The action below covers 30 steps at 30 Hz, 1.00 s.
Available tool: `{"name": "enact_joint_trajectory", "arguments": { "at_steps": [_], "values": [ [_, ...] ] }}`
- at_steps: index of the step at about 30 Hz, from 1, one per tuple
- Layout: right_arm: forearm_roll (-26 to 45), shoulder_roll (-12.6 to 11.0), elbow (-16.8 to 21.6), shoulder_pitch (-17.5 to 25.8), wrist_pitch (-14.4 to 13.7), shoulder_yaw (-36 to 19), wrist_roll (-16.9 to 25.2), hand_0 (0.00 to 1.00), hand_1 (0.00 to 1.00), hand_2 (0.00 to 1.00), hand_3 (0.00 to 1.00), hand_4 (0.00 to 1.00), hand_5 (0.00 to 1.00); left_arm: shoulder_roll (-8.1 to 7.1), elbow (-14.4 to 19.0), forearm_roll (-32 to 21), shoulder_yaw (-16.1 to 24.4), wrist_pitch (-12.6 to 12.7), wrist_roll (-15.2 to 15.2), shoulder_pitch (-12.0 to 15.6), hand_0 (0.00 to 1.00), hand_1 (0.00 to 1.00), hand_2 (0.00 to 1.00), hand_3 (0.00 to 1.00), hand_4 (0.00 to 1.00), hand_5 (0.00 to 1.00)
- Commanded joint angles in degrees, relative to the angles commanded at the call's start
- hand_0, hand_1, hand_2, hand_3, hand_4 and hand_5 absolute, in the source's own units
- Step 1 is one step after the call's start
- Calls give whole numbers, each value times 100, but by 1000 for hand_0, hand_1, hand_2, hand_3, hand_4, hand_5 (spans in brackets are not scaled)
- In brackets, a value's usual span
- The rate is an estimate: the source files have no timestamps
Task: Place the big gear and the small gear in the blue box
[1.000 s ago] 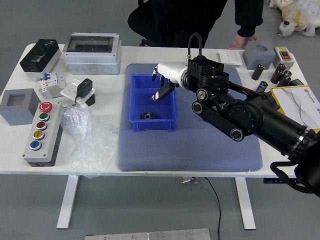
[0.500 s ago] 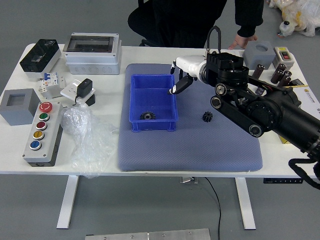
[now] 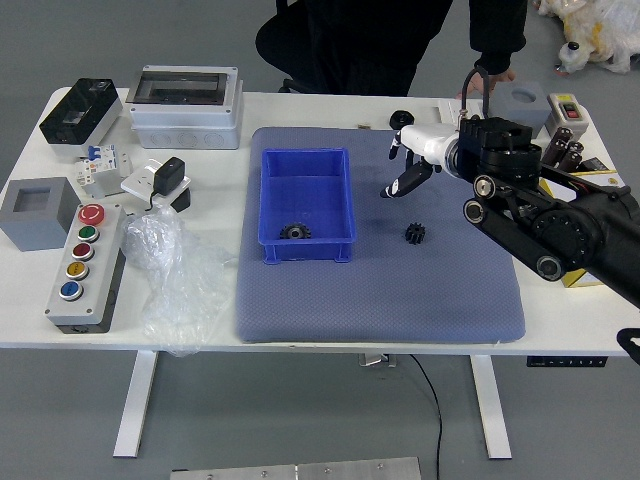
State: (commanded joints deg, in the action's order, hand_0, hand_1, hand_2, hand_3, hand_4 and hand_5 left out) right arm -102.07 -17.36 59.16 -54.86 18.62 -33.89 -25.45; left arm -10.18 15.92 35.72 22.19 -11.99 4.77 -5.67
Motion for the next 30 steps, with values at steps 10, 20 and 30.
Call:
{"name": "enact_joint_trajectory", "arguments": {
  "at_steps": [10, 20, 30],
  "values": [
    [96, -149, -165, 91, -61, 85, 119, 388, 479, 583, 723, 898, 443, 29, 0, -6, -28, -2, 0, -13, 864, 835, 833, 784, 604, 371],
    [299, -165, -423, 150, -150, 179, 258, 385, 477, 577, 701, 893, 436, 47, -1, -7, -16, 0, -1, 15, 864, 835, 833, 784, 603, 370],
    [457, -103, -608, 265, -175, 269, 308, 385, 472, 573, 692, 880, 422, 78, 3, -1, 6, -2, -1, 4, 864, 835, 833, 784, 603, 370]
  ]
}}
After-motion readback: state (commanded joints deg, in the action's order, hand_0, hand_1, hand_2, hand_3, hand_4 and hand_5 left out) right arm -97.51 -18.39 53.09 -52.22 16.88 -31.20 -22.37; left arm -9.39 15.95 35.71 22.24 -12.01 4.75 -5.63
